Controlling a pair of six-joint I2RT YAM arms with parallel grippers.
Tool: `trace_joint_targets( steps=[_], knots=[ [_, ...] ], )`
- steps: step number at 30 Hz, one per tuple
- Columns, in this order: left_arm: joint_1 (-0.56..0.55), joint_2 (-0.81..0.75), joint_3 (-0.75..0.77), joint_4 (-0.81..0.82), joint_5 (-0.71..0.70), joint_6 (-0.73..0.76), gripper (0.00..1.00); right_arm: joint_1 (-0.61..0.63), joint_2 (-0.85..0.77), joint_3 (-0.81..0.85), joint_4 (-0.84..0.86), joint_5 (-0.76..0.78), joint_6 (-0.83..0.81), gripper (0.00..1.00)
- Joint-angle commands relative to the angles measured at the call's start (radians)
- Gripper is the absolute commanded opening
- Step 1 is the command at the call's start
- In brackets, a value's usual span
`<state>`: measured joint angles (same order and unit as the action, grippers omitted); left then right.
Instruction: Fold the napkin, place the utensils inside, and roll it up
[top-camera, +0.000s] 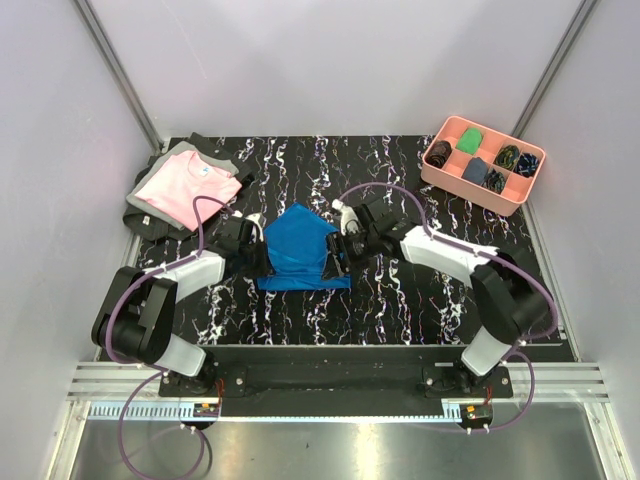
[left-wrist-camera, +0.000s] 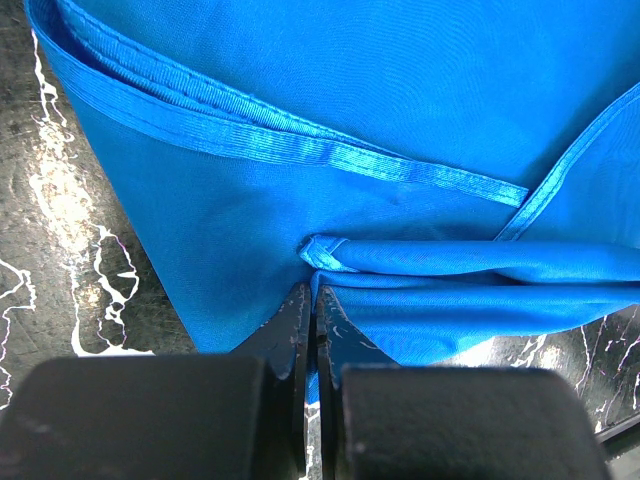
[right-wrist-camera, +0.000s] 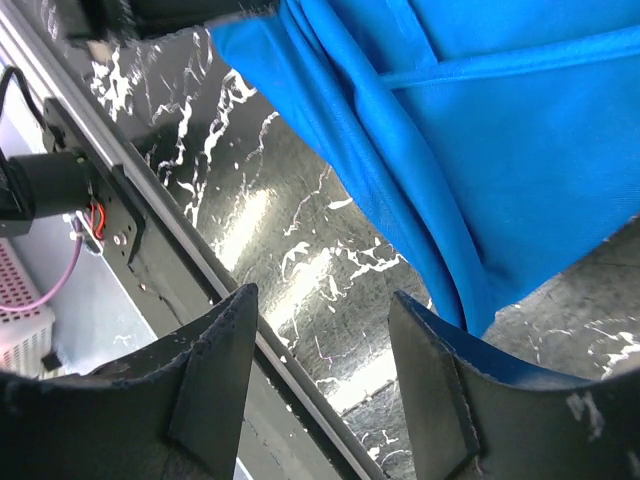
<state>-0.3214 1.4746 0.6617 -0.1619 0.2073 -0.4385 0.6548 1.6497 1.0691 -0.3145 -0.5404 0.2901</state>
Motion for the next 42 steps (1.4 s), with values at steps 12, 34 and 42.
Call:
trace_joint_targets(
  steps=[12, 34, 42],
  knots=[
    [0.005, 0.038, -0.001, -0.044, -0.006, 0.015, 0.00, 0.011, 0.125, 0.069, 0.026, 0.014, 0.008, 0.63],
    [0.004, 0.026, -0.022, -0.034, -0.006, 0.006, 0.00, 0.002, 0.207, 0.083, 0.026, 0.119, -0.077, 0.64],
    [0.005, 0.027, -0.025, -0.034, 0.000, -0.008, 0.00, 0.086, 0.012, 0.077, 0.043, 0.264, -0.256, 0.73]
  ],
)
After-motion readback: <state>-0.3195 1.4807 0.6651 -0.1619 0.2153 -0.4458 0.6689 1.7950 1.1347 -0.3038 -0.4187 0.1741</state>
